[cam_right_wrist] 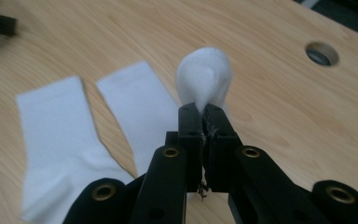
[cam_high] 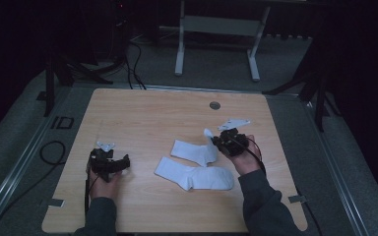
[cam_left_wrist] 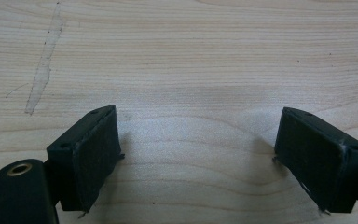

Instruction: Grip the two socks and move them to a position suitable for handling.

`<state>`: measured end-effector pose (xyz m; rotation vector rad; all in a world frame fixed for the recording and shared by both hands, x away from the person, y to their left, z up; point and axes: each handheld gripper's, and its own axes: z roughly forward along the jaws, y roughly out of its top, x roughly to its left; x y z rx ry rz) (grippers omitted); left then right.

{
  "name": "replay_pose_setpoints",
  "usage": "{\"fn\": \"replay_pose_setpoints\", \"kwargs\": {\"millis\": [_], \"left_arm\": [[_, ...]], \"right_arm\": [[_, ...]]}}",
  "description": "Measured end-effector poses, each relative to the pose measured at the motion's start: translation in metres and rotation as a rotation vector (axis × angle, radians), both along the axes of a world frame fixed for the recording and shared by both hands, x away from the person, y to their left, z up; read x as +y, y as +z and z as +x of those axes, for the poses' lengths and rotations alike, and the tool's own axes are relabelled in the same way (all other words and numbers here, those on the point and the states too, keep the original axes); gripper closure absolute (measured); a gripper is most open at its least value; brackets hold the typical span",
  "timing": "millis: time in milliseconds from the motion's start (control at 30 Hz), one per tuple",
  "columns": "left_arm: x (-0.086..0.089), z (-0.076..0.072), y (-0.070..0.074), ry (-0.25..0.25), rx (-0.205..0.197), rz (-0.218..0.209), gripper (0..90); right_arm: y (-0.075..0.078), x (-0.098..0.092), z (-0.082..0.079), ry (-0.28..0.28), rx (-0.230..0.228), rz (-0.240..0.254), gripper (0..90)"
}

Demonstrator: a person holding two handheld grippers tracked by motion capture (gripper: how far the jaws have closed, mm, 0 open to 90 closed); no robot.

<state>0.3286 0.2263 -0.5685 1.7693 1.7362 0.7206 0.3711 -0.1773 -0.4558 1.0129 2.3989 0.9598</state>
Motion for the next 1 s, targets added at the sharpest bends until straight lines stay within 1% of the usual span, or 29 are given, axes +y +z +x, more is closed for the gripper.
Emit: {"fn": "replay_pose_setpoints", "kwargs": {"millis": [67, 233, 500, 567, 667, 733, 800, 900, 1000], "left_arm": [[0.0, 0.0, 0.0, -0.002, 0.002, 0.002, 13.9], [0.0, 0.0, 0.0, -0.002, 0.002, 0.003, 13.9], [0.0, 0.0, 0.0, -0.003, 0.003, 0.003, 13.9], [0.0, 0.0, 0.0, -0.003, 0.003, 0.003, 13.9], [0.0, 0.0, 0.0, -0.003, 0.003, 0.003, 13.9], [0.0, 0.0, 0.0, -0.003, 0.003, 0.003, 13.9], [0.0, 0.0, 0.0, -0.003, 0.003, 0.003, 13.9], [0.0, 0.0, 0.0, -0.003, 0.003, 0.003, 13.9], [0.0, 0.0, 0.0, -0.003, 0.003, 0.003, 13.9]], "right_arm": [[-0.008, -0.009, 0.001, -0.015, 0.011, -0.014, 86.7], [-0.027, -0.033, 0.004, -0.073, 0.053, -0.02, 86.7], [-0.042, -0.066, 0.005, -0.14, 0.095, -0.023, 85.2], [-0.043, -0.073, 0.005, -0.156, 0.095, -0.035, 78.8], [-0.039, -0.084, 0.006, -0.19, 0.073, -0.056, 74.9], [-0.033, -0.091, 0.007, -0.212, 0.058, -0.042, 72.4], [-0.027, -0.095, 0.008, -0.224, 0.043, -0.029, 71.2], [-0.023, -0.09, 0.009, -0.209, 0.03, -0.033, 72.2], [-0.025, -0.076, 0.01, -0.165, 0.026, -0.047, 78.9]]}}
